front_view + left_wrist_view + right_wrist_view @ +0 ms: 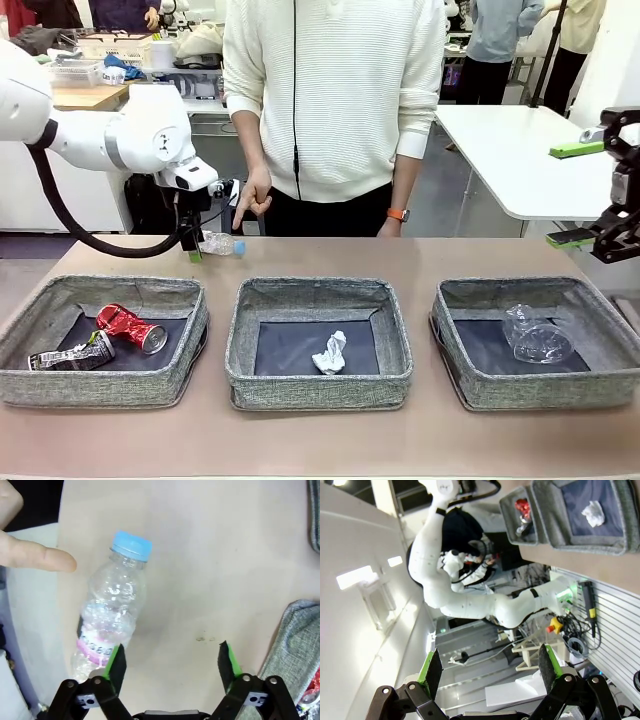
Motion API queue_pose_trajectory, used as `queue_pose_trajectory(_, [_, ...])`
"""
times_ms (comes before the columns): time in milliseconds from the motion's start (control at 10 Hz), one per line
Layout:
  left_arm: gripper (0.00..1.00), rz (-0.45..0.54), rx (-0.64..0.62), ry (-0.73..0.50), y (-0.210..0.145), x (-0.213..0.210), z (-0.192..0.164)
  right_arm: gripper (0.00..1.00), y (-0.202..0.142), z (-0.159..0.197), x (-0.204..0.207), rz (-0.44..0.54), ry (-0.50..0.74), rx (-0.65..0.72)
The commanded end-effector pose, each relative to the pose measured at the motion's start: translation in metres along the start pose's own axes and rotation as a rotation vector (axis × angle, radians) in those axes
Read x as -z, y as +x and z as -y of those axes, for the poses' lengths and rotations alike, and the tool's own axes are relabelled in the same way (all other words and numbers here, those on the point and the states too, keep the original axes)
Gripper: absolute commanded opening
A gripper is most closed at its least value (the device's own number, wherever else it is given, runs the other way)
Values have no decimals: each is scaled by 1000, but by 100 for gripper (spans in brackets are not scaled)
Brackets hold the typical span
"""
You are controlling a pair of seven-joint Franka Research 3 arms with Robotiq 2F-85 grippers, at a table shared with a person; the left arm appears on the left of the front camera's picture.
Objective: Sort the waste into the appropriate baskets.
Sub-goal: Pick up the waste item pointed out by the person.
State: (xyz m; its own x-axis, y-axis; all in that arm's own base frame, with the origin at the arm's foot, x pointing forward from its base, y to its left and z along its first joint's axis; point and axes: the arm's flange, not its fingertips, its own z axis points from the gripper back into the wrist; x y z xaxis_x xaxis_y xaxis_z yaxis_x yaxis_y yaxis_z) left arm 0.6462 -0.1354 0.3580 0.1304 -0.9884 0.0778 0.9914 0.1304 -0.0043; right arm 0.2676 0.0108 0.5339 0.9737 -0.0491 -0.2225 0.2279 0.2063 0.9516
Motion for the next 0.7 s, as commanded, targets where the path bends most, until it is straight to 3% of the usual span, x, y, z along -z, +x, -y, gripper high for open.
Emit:
queue_pose_trajectory(0, [100,74,22,27,-6,-26,2,100,-1,-5,0,-2,15,4])
queue_pose_trajectory(300, [100,128,9,82,-8,-51,-6,100,-1,-5,0,-2,15,4])
queue_pose_trajectory(400, [100,158,-21,102,-6,-49,-15,100,-1,-5,0,-2,15,4])
queue_pose_trajectory(600, [100,121,-57,128,3,-30,-28,100,-1,-5,0,-2,15,4])
